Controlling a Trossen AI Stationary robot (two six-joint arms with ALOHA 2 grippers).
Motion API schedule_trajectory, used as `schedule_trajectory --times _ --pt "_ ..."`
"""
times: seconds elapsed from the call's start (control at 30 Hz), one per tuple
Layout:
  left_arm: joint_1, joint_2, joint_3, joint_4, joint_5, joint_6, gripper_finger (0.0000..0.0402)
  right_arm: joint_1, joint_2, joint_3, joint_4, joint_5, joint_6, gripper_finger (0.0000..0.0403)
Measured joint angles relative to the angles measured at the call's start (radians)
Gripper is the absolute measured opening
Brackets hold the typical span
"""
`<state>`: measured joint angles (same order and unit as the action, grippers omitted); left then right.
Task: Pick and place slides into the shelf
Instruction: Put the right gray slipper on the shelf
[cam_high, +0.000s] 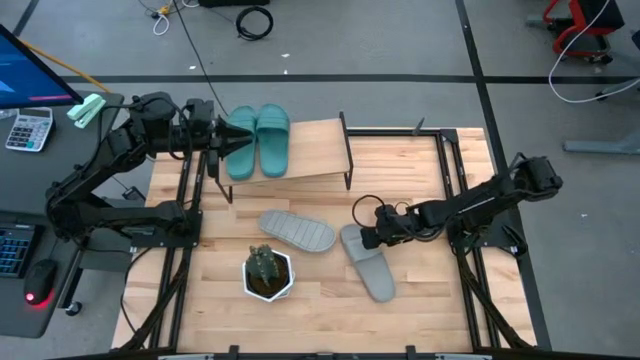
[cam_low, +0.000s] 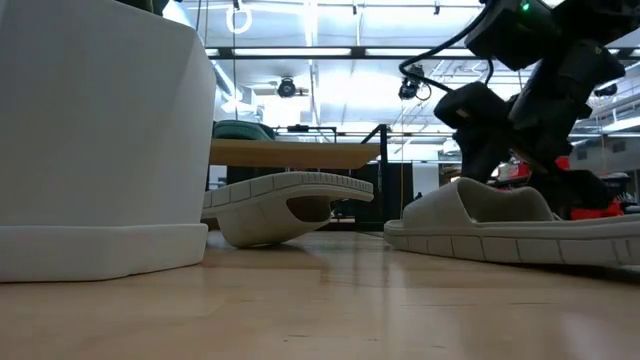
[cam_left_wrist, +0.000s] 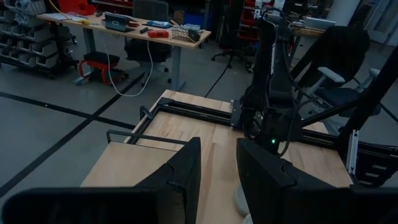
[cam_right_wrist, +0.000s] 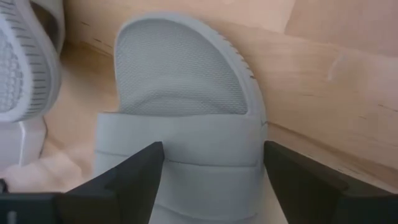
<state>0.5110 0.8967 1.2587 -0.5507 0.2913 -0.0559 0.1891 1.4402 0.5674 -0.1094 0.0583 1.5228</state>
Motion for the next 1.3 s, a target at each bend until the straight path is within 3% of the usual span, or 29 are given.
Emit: schedule_trajectory --times 0.27,0.47,0.57,0.8,1.03,1.3 --pt "0.000 0.000 0.000 0.000 0.000 0.000 0.0107 0.023 0.037 0.000 0.011 0.059 0.008 0.0269" --pt "0.000 0.000 0.000 0.001 0.000 0.000 0.0107 0.041 0.080 0.003 0.018 0.090 0.022 0.0235" --pt "0.000 0.000 0.000 0.001 0.000 0.000 0.0107 0.063 0.079 0.001 0.017 0.132 0.031 0.0194" --pt "0.000 0.000 0.000 0.001 0.000 0.015 0.0107 0.075 0.042 -0.002 0.024 0.170 0.030 0.0050" --pt "0.000 0.000 0.000 0.002 0.000 0.016 0.0107 0.076 -0.040 -0.002 0.027 0.157 0.005 0.0050" --pt "0.000 0.000 0.000 0.005 0.000 0.015 0.0107 0.076 -0.303 0.000 -0.073 0.195 -0.038 0.0050"
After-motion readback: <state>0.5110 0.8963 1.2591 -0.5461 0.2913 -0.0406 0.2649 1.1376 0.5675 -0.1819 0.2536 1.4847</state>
